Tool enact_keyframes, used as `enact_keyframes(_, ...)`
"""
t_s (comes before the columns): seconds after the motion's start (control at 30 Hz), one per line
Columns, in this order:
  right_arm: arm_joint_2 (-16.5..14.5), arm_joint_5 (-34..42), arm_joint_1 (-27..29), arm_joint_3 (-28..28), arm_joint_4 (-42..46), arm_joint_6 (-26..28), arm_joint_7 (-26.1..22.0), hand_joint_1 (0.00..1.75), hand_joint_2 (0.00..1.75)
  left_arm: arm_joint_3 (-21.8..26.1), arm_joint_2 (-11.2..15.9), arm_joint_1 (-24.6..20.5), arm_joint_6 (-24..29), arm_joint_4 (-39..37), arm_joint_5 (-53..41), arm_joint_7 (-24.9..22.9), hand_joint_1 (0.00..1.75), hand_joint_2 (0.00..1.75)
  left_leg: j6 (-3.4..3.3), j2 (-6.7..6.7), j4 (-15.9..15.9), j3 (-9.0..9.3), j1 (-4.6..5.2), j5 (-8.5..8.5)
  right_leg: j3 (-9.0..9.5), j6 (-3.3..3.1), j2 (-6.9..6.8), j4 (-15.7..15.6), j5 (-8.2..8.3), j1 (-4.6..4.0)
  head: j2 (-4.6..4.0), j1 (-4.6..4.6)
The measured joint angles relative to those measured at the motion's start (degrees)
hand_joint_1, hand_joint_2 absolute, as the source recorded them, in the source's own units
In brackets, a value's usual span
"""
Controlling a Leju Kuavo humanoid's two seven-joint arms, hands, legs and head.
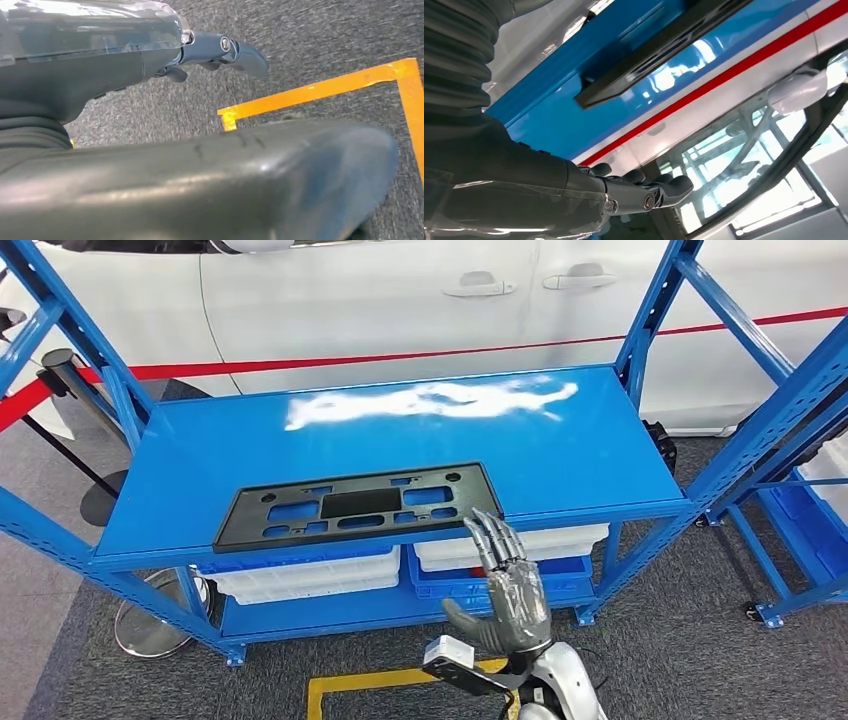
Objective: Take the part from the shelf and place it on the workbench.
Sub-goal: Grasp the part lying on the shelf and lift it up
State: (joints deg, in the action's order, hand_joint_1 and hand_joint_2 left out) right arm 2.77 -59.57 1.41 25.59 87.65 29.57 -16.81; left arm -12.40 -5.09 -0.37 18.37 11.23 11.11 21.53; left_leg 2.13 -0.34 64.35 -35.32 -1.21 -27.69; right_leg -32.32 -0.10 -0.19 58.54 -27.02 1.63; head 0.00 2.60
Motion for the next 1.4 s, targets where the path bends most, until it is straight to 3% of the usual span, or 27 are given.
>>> enact_keyframes(0.07,-1.2,-2.7,-0.9,1.8,-2.4,1.0,0.4,0.0,1.75,-0.2,-0.1,-0.1,0.2,0.0,-0.1,0.0,0.0,0.0,-0.54,-0.13,-5.3,2.51,0.13,1.54,0.02,0.72,0.14,0.1,-0.11,-0.1,0.0,0.0)
enact_keyframes(0.17,-2.9,-6.8,-2.4,4.4,-6.1,2.3,1.1,0.0,1.75,-0.4,-0.3,-0.1,0.3,0.0,-0.2,-0.1,0.0,0.0,-1.91,-0.21,-5.9,2.63,0.37,1.6,0.08,1.85,0.22,-0.2,0.05,-0.2,0.0,0.0)
enact_keyframes(0.23,-4.0,-9.5,-3.6,6.2,-8.6,3.2,1.7,0.0,1.75,-0.6,-0.3,-0.1,0.4,0.0,-0.2,-0.1,0.0,0.0,-2.82,-0.14,-6.4,2.77,0.28,1.95,-0.56,2.28,0.21,1.4,-1.19,-0.09,0.0,-0.01)
enact_keyframes(0.33,-5.3,-13.3,-5.5,8.7,-12.7,4.5,2.7,0.0,1.75,-0.8,-0.5,-0.2,0.4,0.0,-0.3,-0.1,0.0,0.0,-3.66,-0.06,-6.6,2.67,0.56,2.13,-5.38,2.31,0.19,11.5,-6.39,-0.24,0.0,0.0)
enact_keyframes(0.37,-5.7,-14.5,-6.1,9.6,-14.1,4.8,3.2,0.0,1.75,-1.0,-0.5,-0.2,0.4,0.0,-0.3,-0.2,0.0,0.0,-3.76,-0.07,-6.6,2.61,0.75,2.12,-6.98,2.24,0.19,14.6,-7.38,-0.35,0.0,0.0)
enact_keyframes(0.4,-6.1,-15.7,-6.8,10.4,-15.5,5.2,3.7,0.0,1.75,-1.1,-0.6,-0.2,0.4,0.0,-0.3,-0.2,0.0,0.0,-3.85,-0.09,-6.6,2.6,0.97,2.11,-7.75,2.07,0.19,16.0,-7.27,-0.45,0.0,0.0)
enact_keyframes(0.43,-6.5,-16.8,-7.6,11.2,-16.9,5.5,4.3,0.0,1.75,-1.3,-0.6,-0.1,0.4,0.0,-0.4,-0.3,0.0,0.0,-3.89,-0.12,-6.5,2.63,1.19,2.1,-7.36,1.76,0.2,15.0,-6.0,-0.59,0.0,0.0)
enact_keyframes(0.5,-7.5,-18.8,-9.5,13.0,-19.6,6.2,5.6,0.0,1.75,-1.5,-0.7,-0.2,0.3,0.0,-0.5,-0.4,0.0,0.0,-3.92,-0.16,-6.4,2.78,1.54,2.02,-4.01,0.69,0.19,7.7,-1.99,-1.09,0.0,0.0)
enact_keyframes(0.57,-8.4,-20.6,-11.6,14.7,-22.1,6.8,7.0,0.0,1.75,-1.8,-0.9,-0.3,0.1,0.0,-0.7,-0.5,0.0,0.0,-3.69,-0.14,-6.2,2.66,1.79,1.91,-1.21,-0.19,0.03,1.6,0.19,-1.63,0.0,0.0)
enact_keyframes(0.63,-9.3,-22.4,-13.6,16.4,-24.7,7.4,8.5,0.0,1.75,-1.9,-1.0,-0.3,-0.2,0.0,-0.8,-0.8,0.0,0.0,-3.19,-0.06,-6.1,2.47,1.76,1.89,-0.8,-0.49,-0.03,0.2,0.39,-1.93,0.0,0.0)
enact_keyframes(0.73,-10.8,-24.6,-17.0,18.6,-28.5,8.0,11.0,0.0,1.75,-2.1,-1.1,-0.4,-0.7,0.0,-0.8,-0.9,0.0,0.0,-2.29,0.02,-5.0,2.03,1.71,0.89,-0.49,-1.06,-0.04,-0.7,0.97,-1.41,0.0,0.01)
enact_keyframes(0.77,-11.3,-25.3,-18.1,19.3,-29.7,8.2,11.9,0.0,1.75,-2.1,-1.1,-0.4,-0.9,0.0,-0.8,-0.9,0.0,0.0,-1.94,0.02,-2.9,1.12,1.61,-0.42,-0.36,-1.24,-0.1,-0.9,1.14,-1.15,0.0,0.01)
enact_keyframes(0.83,-12.2,-26.6,-20.4,20.6,-32.3,8.5,13.6,0.0,1.75,-2.2,-1.1,-0.5,-1.4,0.0,-0.8,-1.0,0.0,0.0,-1.18,0.01,4.4,-2.25,1.05,-4.02,-0.34,-1.39,-0.19,-1.0,1.21,-1.02,0.0,0.02)
enact_keyframes(0.87,-12.5,-27.2,-21.3,21.2,-33.6,8.6,14.4,0.0,1.75,-2.2,-1.1,-0.4,-1.6,0.0,-0.8,-1.1,0.0,0.0,-0.82,0.02,7.8,-3.95,0.76,-5.27,-0.36,-1.38,-0.22,-1.0,1.2,-1.0,0.0,0.02)
enact_keyframes(0.9,-12.8,-27.8,-22.3,21.8,-35.0,8.6,15.3,0.0,1.75,-2.3,-1.1,-0.4,-1.9,0.0,-0.9,-1.1,0.0,0.0,-0.5,0.03,9.7,-4.94,0.47,-5.48,-0.36,-1.35,-0.23,-1.0,1.19,-0.96,0.0,0.02)
enact_keyframes(0.93,-13.1,-28.3,-23.2,22.3,-36.2,8.6,16.3,0.0,1.75,-2.3,-1.1,-0.4,-2.2,0.0,-0.9,-1.2,0.0,0.0,-0.22,0.04,9.4,-4.86,0.21,-4.54,-0.34,-1.26,-0.23,-0.9,1.14,-0.88,0.0,0.02)
enact_keyframes(0.97,-13.4,-28.7,-24.2,22.7,-37.5,8.5,17.3,0.0,1.75,-2.4,-1.1,-0.4,-2.5,0.0,-0.9,-1.3,0.0,0.0,0.01,0.07,6.6,-3.63,-0.05,-2.63,-0.27,-1.1,-0.19,-0.9,1.06,-0.75,0.0,0.02)
enact_keyframes(1.03,-14.1,-29.4,-26.4,23.2,-39.7,8.1,19.2,0.0,1.75,-2.5,-1.1,-0.5,-3.1,0.0,-0.9,-1.4,0.0,0.0,0.32,0.1,-1.4,0.18,-0.36,1.09,-0.23,-0.47,-0.07,-0.5,0.75,-0.65,0.0,0.02)
enact_keyframes(1.1,-14.6,-29.9,-28.4,23.3,-41.6,7.0,20.7,0.0,1.75,-2.6,-1.1,-0.6,-3.5,0.0,-0.7,-1.4,0.0,0.0,-0.24,-0.02,-5.6,2.03,-0.28,2.22,-0.43,0.3,0.07,-0.2,0.61,-0.82,0.0,-0.02)
enact_keyframes(1.23,-15.0,-30.1,-30.9,22.2,-44.7,3.7,21.8,0.0,1.75,-2.6,-1.1,-0.6,-3.4,-0.1,0.2,-1.4,0.0,0.0,-2.32,-0.09,-6.0,1.92,-0.03,2.37,-0.91,1.61,0.14,0.7,-0.03,-0.61,0.0,-0.03)
enact_keyframes(1.3,-15.1,-30.1,-31.8,20.8,-45.9,2.6,21.9,0.0,1.75,-2.6,-1.0,-0.6,-3.2,-0.2,0.5,-1.3,0.0,0.0,-3.17,-0.03,-6.3,1.92,0.01,2.56,-3.31,1.88,0.16,5.8,-3.0,-0.45,0.0,-0.04)
enact_keyframes(1.37,-15.1,-30.1,-32.4,19.4,-47.4,1.7,22.2,0.0,1.75,-2.5,-1.0,-0.6,-3.1,-0.3,0.7,-1.3,0.0,0.0,-3.53,-0.03,-6.3,1.85,0.27,2.56,-7.18,1.92,0.17,13.5,-6.21,-0.51,0.0,-0.04)
enact_keyframes(1.4,-15.1,-30.1,-32.6,18.8,-48.1,1.2,22.4,0.0,1.75,-2.5,-1.0,-0.5,-3.1,-0.3,0.9,-1.3,0.0,0.0,-3.62,-0.05,-6.3,1.87,0.44,2.53,-8.54,1.85,0.17,15.9,-6.65,-0.55,0.0,-0.04)
